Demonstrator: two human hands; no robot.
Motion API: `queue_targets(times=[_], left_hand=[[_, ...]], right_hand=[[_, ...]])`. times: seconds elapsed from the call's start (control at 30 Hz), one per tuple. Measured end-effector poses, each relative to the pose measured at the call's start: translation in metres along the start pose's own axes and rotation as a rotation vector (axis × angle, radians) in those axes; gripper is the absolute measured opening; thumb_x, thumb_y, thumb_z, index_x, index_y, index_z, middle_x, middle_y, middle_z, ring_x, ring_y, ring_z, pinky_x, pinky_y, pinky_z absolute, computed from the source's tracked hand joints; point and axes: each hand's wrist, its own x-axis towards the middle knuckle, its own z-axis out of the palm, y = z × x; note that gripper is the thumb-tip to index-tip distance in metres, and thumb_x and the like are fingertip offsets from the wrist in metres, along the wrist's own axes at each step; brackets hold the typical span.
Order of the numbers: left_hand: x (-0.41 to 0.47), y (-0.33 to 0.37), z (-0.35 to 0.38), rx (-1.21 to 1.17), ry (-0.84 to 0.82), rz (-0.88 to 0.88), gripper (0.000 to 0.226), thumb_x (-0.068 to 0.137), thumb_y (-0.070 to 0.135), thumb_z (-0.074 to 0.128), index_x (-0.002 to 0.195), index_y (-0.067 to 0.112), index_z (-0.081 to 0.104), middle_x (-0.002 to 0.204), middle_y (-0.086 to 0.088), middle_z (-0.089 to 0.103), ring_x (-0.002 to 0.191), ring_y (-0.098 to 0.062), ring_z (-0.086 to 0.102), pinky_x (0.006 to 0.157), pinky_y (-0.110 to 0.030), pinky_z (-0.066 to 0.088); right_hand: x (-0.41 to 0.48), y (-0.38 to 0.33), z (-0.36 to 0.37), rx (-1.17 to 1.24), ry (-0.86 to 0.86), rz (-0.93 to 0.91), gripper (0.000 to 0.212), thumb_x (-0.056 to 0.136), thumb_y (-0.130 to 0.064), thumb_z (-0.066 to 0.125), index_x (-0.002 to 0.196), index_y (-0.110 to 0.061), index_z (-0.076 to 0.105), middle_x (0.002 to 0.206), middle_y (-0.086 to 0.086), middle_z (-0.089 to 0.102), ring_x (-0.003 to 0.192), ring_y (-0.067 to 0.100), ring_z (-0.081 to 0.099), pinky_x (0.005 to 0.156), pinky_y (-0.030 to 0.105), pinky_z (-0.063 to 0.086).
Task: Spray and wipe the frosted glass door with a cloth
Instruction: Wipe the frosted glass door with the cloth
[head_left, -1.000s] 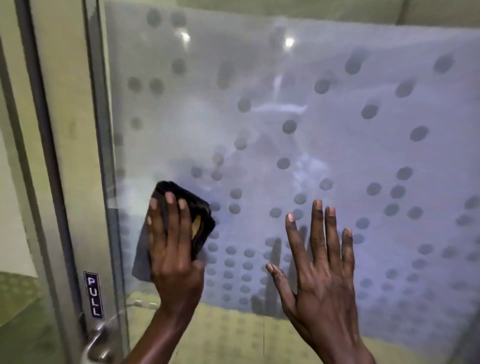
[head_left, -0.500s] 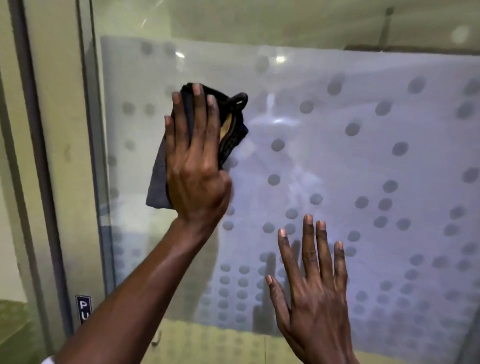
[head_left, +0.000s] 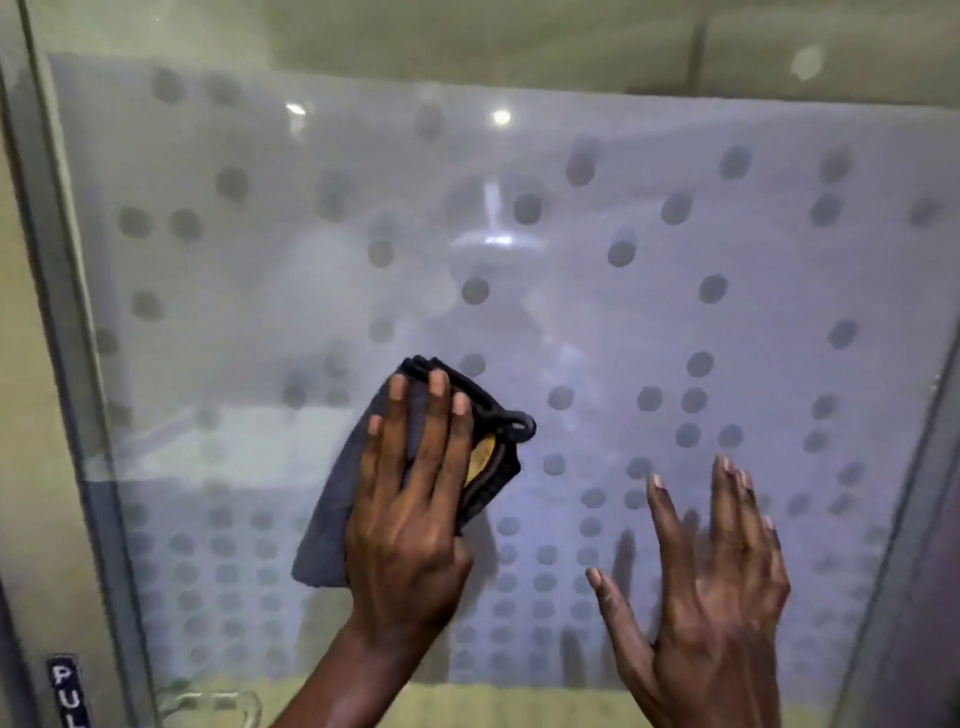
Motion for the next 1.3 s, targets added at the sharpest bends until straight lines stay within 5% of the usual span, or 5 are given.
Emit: queue_targets(times=[0.33, 0.7, 0.97, 1.17, 1.3], left_hand=[[0.173, 0.041, 0.004, -0.021, 0.184, 0.032, 0.092, 0.084, -0.021, 0.047, 0.172, 0.001, 0.03, 0.182, -0.018, 0.028, 0.171, -0.043, 0.021, 0.14, -0.054, 0.023], [-0.051, 0.067, 0.03, -0.015, -0.197, 0.288, 0.068, 0.11, -0.002, 0.008, 0.166, 0.007, 0.045, 0.179, -0.009, 0.036, 0.171, -0.034, 0.026, 0.135, -0.05, 0.033], [0.07, 0.065, 0.013, -0.061, 0.011, 0.146, 0.094, 0.076, -0.014, 0.052, 0.167, 0.003, 0.042, 0.178, -0.019, 0.034, 0.169, -0.045, 0.026, 0.138, -0.058, 0.027], [0.193, 0.078, 0.012, -0.12, 0.152, 0.004, 0.1, 0.074, -0.017, 0.051, 0.17, 0.004, 0.037, 0.18, -0.017, 0.034, 0.17, -0.043, 0.025, 0.14, -0.054, 0.022], [0.163, 0.089, 0.026, -0.064, 0.1, 0.21, 0.083, 0.089, -0.018, 0.042, 0.17, 0.002, 0.038, 0.179, -0.017, 0.035, 0.169, -0.04, 0.028, 0.139, -0.052, 0.026]], right_hand=[[-0.003, 0.055, -0.007, 0.0, -0.096, 0.04, 0.1, 0.084, -0.075, 0.059, 0.164, -0.019, 0.042, 0.18, 0.025, 0.012, 0.166, 0.049, 0.017, 0.118, 0.072, 0.04], [-0.006, 0.067, -0.016, 0.087, -0.148, 0.03, 0.092, 0.09, -0.071, 0.054, 0.168, -0.027, 0.035, 0.183, 0.016, 0.006, 0.17, 0.038, 0.011, 0.12, 0.066, 0.039], [-0.007, 0.073, -0.02, 0.109, -0.164, 0.004, 0.088, 0.093, -0.069, 0.054, 0.169, -0.029, 0.033, 0.183, 0.015, 0.005, 0.17, 0.036, 0.009, 0.124, 0.064, 0.036], [-0.008, 0.078, -0.021, 0.116, -0.177, -0.006, 0.088, 0.093, -0.067, 0.057, 0.17, -0.03, 0.031, 0.184, 0.014, 0.004, 0.171, 0.035, 0.008, 0.124, 0.064, 0.038], [-0.009, 0.082, -0.022, 0.111, -0.184, -0.023, 0.092, 0.092, -0.065, 0.064, 0.17, -0.031, 0.03, 0.184, 0.012, 0.004, 0.171, 0.034, 0.008, 0.124, 0.062, 0.04]])
